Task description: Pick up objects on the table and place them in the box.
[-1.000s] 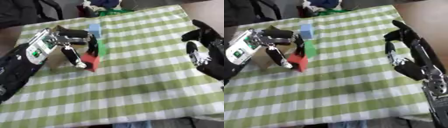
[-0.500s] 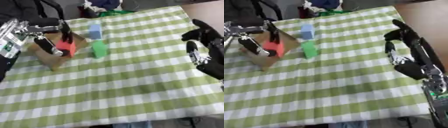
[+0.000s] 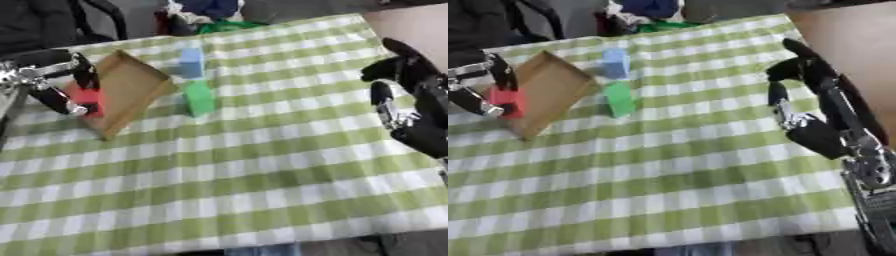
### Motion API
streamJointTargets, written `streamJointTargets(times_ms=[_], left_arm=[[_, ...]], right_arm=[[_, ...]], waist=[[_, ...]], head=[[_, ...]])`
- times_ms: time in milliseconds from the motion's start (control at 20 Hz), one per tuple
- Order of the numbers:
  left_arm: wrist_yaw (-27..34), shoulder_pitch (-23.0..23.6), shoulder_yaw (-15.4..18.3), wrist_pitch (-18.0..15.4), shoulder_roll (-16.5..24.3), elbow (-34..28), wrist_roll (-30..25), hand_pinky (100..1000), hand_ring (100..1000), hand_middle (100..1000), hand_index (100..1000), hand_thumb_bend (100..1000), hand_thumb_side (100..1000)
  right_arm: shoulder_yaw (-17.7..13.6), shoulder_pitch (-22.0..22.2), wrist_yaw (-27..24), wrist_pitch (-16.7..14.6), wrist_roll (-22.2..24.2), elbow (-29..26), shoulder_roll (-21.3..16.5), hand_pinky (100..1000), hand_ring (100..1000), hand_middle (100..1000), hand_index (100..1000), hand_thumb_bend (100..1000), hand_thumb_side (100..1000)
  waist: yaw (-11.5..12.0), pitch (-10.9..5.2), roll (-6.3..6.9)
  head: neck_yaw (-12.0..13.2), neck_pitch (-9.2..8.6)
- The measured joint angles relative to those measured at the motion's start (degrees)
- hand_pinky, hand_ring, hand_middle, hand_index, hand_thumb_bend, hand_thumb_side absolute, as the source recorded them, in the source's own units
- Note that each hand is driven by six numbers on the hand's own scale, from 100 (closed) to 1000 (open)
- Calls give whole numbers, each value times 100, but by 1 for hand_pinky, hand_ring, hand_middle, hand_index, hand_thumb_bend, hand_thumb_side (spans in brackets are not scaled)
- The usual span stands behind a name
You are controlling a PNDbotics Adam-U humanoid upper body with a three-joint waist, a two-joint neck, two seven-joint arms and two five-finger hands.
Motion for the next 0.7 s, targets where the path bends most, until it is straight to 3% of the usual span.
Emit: streamJointTargets(times_ms=[200, 300, 400, 500, 700], left_arm=[[-264, -42, 105, 277, -186, 182, 791, 684, 618, 564, 757, 449, 100], [-365, -59, 115, 373, -244, 252, 1022, 703, 650, 612, 799, 553, 151], [-464, -72, 113, 414, -279, 323, 1098, 735, 693, 681, 839, 716, 236], [-559, -81, 112, 421, -281, 375, 1066, 752, 715, 720, 858, 807, 278], [-635, -155, 127, 406, -281, 339, 966, 757, 722, 729, 861, 827, 310]], right_arm=[[0, -1, 0, 0, 0, 0, 5, 847, 722, 689, 1000, 100, 587], [1, -2, 0, 0, 0, 0, 6, 847, 722, 689, 1000, 100, 587], [1, -2, 1, 0, 0, 0, 6, 847, 722, 689, 1000, 100, 587], [1, -2, 1, 0, 0, 0, 6, 847, 722, 689, 1000, 100, 588], [1, -2, 1, 0, 0, 1, 6, 847, 722, 689, 1000, 100, 588]], waist=[[-19, 29, -18], [-33, 31, -18], [-37, 32, -17], [-38, 32, -16], [-38, 32, -16]], head=[[0, 0], [0, 0], [0, 0], [0, 0], [-4, 0]])
